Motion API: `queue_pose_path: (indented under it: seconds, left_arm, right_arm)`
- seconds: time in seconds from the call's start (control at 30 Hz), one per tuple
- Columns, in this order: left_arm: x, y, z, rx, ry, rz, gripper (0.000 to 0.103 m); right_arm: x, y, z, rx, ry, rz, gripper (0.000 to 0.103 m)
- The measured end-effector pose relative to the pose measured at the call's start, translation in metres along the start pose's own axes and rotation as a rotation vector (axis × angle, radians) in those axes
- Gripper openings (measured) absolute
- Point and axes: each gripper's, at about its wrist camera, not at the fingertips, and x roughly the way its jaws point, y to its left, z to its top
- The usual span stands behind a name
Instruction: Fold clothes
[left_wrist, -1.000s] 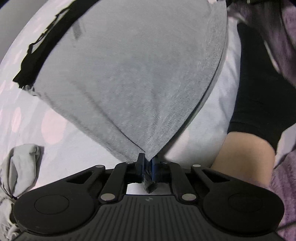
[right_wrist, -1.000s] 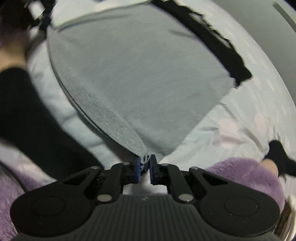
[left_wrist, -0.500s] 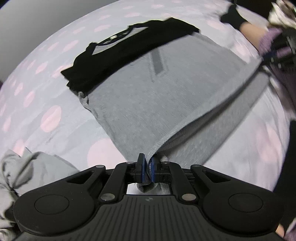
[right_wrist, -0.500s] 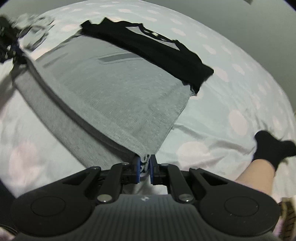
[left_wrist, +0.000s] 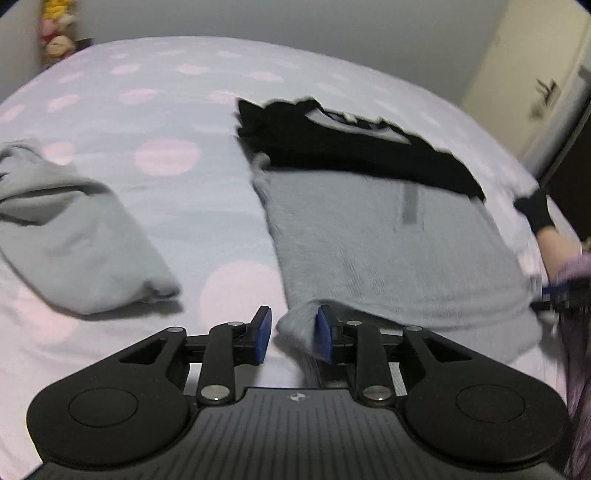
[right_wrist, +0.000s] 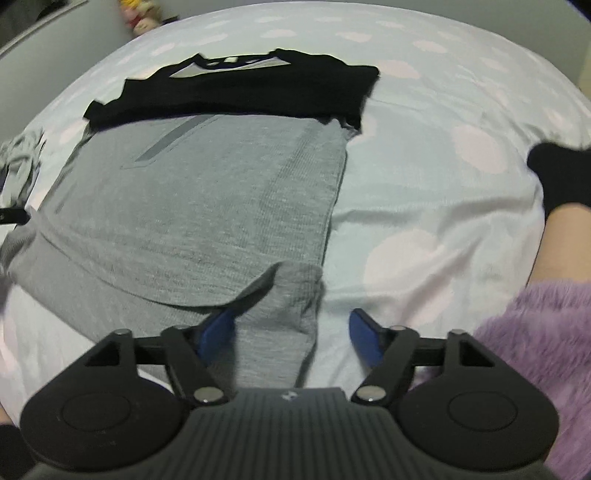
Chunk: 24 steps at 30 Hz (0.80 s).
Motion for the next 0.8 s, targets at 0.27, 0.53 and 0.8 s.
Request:
queue_pose_path:
  seconds: [0.27,0.53,0.8]
  left_arm:
    - [-0.003,0.001,0.0,-0.068,-0.01,-0.068,0.048]
    - [0.021,-0.002,-0.005,-0.057,0.101,-0.021,0.048]
    - [0.022,-0.001,-0.006,-0.065,0.111,-0.019,0.048]
  right_arm:
    - [0.007,0.0,0.0,0.016,0.011,0.008,0.087]
    - [0.018,0.007,0.0,0.009,0.026,0.023,0.103]
    - [0.021,0.005,0.002,0.019,0.036,0.027,0.103]
